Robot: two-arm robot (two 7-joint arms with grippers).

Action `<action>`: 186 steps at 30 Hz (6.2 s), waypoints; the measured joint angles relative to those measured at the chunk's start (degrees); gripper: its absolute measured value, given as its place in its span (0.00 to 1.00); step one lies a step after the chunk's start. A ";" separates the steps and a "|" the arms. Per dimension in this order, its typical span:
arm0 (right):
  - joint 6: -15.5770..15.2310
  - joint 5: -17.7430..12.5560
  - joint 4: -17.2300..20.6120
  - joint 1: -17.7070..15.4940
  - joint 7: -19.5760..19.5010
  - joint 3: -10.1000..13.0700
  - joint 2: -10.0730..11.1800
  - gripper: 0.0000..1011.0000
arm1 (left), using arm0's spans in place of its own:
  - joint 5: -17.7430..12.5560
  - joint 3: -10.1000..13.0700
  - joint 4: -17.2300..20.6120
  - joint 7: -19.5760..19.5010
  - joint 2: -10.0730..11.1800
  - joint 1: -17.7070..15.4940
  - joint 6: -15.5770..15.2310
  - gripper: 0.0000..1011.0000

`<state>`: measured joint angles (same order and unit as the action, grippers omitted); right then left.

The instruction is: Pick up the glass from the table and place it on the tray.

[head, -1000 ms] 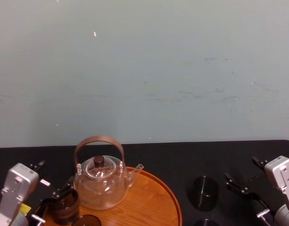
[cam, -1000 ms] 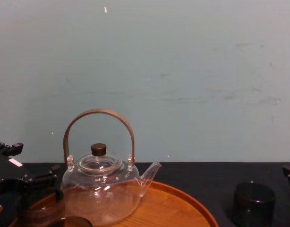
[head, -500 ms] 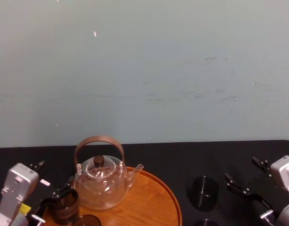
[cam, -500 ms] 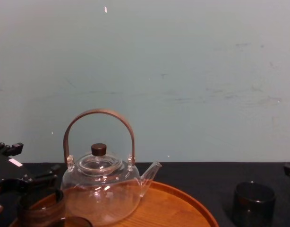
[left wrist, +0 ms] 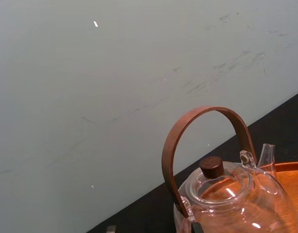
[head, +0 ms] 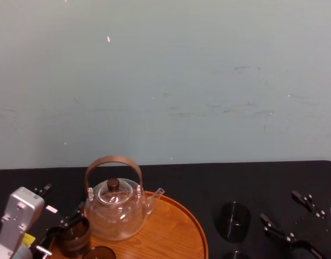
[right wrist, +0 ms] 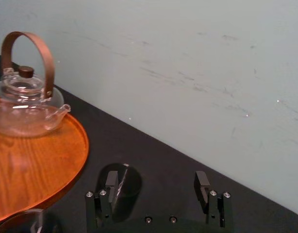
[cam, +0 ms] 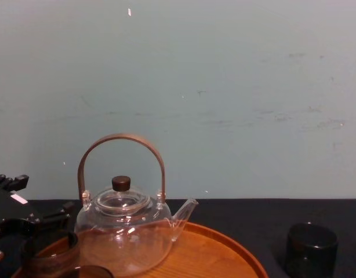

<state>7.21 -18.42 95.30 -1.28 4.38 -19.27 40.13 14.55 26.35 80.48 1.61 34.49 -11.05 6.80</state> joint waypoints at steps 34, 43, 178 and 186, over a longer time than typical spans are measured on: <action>-1.78 -0.05 8.44 -11.31 7.91 1.53 0.07 0.99 | 0.00 0.00 0.00 0.00 0.00 0.00 0.00 0.99; -2.50 -0.49 7.88 -11.61 9.61 2.36 -0.90 0.99 | 0.00 0.00 0.00 0.00 0.00 0.00 0.00 0.99; -6.58 1.86 -1.68 -0.01 25.30 -2.99 -9.66 0.90 | 0.00 0.00 0.00 0.00 0.00 0.00 0.00 0.99; -7.34 2.33 -1.08 3.16 27.13 -7.23 -10.98 0.90 | 0.00 0.00 0.00 0.00 0.00 0.00 0.00 0.99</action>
<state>-0.12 -16.10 94.21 1.88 31.51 -26.50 29.15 14.55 26.35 80.47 1.60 34.49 -11.06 6.80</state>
